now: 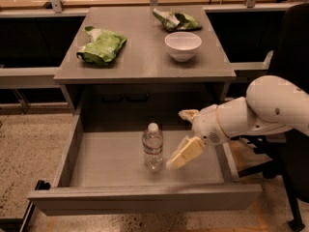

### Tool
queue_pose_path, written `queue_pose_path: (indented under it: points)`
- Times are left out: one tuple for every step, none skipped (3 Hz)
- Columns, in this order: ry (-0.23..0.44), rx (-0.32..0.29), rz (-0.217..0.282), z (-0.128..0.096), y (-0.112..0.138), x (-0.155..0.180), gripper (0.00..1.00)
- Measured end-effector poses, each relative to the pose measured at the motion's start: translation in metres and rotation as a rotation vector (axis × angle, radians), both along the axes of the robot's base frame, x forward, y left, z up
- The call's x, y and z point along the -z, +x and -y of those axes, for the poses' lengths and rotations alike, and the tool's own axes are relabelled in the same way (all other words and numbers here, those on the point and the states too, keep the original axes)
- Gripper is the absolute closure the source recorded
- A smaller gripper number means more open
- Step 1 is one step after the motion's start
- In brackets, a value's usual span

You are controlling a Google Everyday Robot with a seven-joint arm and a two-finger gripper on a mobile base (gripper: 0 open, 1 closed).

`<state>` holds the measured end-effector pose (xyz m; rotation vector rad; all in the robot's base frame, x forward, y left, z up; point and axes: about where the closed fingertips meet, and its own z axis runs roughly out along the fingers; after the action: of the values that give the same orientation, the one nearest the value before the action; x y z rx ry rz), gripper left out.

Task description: Pick water bottle from top drawer and place on counter

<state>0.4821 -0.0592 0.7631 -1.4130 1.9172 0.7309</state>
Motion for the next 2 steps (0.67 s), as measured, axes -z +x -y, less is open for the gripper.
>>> queue_pose_path:
  points:
    - [0.074, -0.028, 0.004, -0.031, 0.008, 0.024, 0.0]
    - [0.147, -0.068, -0.007, -0.068, 0.016, 0.046, 0.0]
